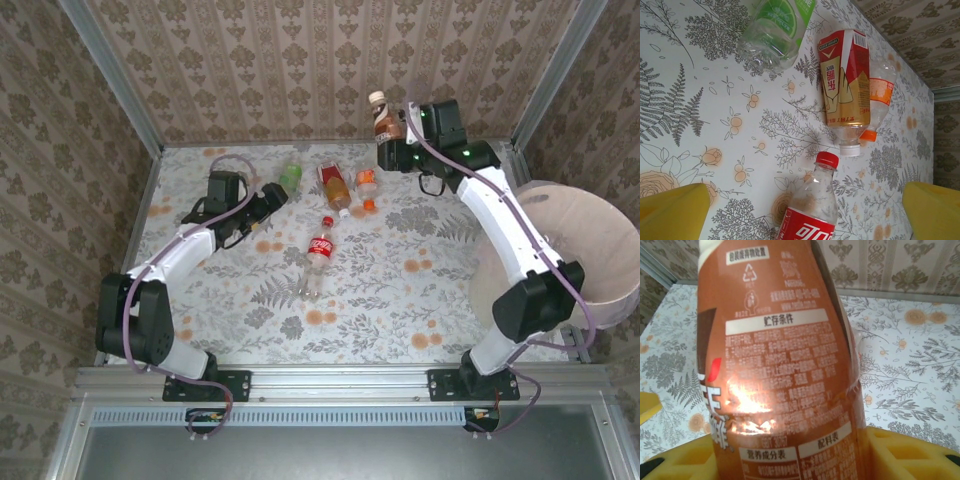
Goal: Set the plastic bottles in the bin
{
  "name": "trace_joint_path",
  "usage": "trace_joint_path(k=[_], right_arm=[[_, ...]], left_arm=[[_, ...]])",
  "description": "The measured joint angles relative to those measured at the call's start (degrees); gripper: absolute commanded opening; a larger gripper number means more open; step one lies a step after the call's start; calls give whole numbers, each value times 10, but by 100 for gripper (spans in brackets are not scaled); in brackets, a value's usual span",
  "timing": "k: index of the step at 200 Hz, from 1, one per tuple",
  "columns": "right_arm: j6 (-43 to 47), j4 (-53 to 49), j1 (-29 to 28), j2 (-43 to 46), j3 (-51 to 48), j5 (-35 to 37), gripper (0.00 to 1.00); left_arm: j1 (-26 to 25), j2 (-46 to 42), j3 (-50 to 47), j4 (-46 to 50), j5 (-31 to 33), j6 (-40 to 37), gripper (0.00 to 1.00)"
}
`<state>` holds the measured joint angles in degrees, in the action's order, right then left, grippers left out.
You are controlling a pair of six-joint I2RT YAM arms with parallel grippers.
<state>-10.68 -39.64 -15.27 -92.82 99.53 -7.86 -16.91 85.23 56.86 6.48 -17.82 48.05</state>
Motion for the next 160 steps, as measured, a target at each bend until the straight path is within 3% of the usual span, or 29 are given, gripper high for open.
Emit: trace_joint_path(k=[50,120,160], right_arm=[[4,-70,14,92,1,46,54],[4,-174,108,287,-58,149,51],[4,-268,127,354,-63,226,51]], left_arm=[[-3,28,7,-5,-10,0,100],[-14,76,52,-9,-29,0,100],[-20,97,73,-9,-37,3,100]])
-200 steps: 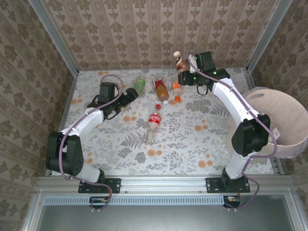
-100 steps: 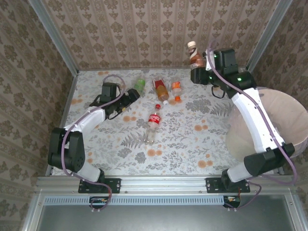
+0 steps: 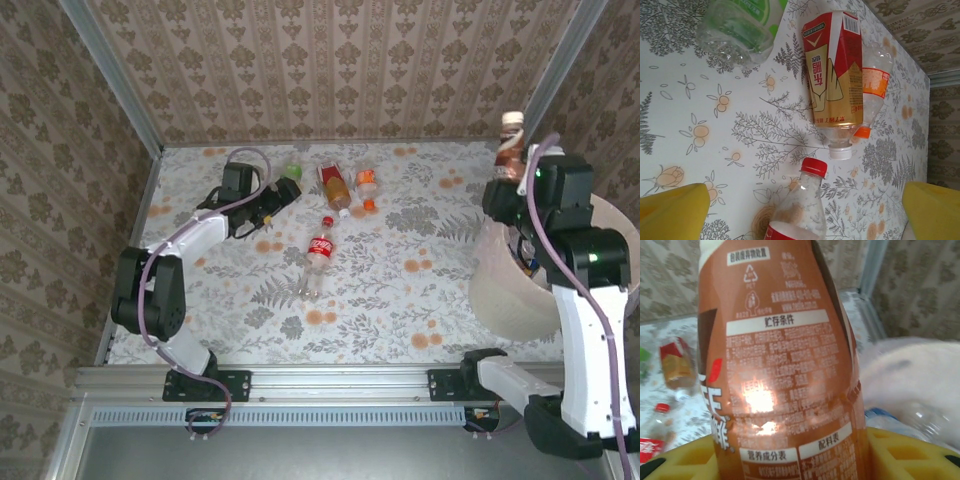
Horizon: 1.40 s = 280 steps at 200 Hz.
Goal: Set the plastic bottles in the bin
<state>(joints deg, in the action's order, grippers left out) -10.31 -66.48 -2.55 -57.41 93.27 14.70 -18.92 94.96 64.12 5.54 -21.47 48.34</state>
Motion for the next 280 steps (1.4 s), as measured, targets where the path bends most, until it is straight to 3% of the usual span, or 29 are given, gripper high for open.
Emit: trace_joint_path(k=[37,83,99,134,164,216,280], right_arm=[[-5,-111,14,3,7,89,49],[-4,-180,71,1,6,142,49],[-4,-194,96,2,-7,154,55],[-6,-213,119,-7,-30,180,79],[-9,-213,119,-14,-30,192,87],[-16,-210,120,-23,-29,196,92],[-19,-168,120,-23,-19,139,97]], left_arm=[[-4,8,12,0,-4,6,100],[-7,8,16,0,-4,10,100],[-9,8,17,0,-4,10,100],[-9,8,21,0,-4,10,100],[-9,8,21,0,-4,10,100],[-9,8,21,0,-4,10,100],[-9,8,21,0,-4,10,100]])
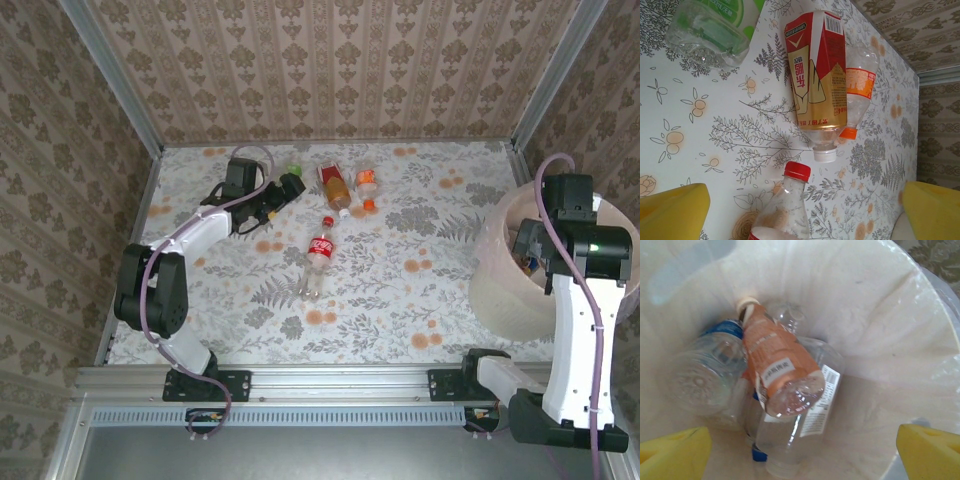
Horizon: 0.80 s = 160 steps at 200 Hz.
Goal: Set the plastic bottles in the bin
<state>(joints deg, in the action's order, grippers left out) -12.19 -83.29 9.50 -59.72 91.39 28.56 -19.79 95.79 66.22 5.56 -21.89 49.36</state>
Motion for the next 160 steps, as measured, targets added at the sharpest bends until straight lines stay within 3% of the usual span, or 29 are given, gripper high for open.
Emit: trace_joint_path(k=[76,160], right_arm=[[-3,105,-41,19,-16,-94,100],[-5,261,-192,-29,-26,-194,100]], left_arm=[[7,0,0,0,0,0,100],[16,1,-3,0,0,0,100]])
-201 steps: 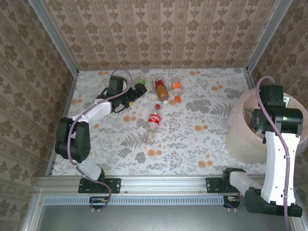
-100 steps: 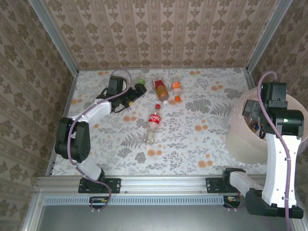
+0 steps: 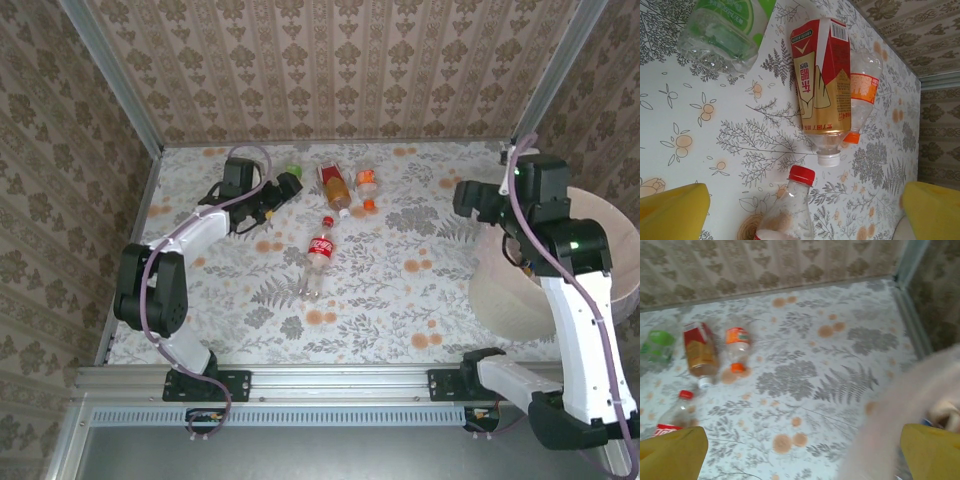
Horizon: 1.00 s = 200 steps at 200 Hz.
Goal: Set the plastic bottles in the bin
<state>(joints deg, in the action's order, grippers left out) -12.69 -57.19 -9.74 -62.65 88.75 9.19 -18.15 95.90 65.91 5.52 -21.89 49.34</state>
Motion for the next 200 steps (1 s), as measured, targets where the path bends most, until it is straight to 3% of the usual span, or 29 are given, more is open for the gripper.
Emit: trace_joint_path(k=[42,100,149,200], right_arm=[[10,47,-82,-82,9,-10,100],[45,66,-159,-240,76,0,100],[42,85,-172,-360,112,0,100],[5,136,-172,-469,134,-2,100]], left_arm=[[9,-12,-26,2,8,-1,100],[10,-92,-61,6,33,-27,100],[24,-126,-94,7,50,-31,100],[41,-173,-104,66,116,-30,100]])
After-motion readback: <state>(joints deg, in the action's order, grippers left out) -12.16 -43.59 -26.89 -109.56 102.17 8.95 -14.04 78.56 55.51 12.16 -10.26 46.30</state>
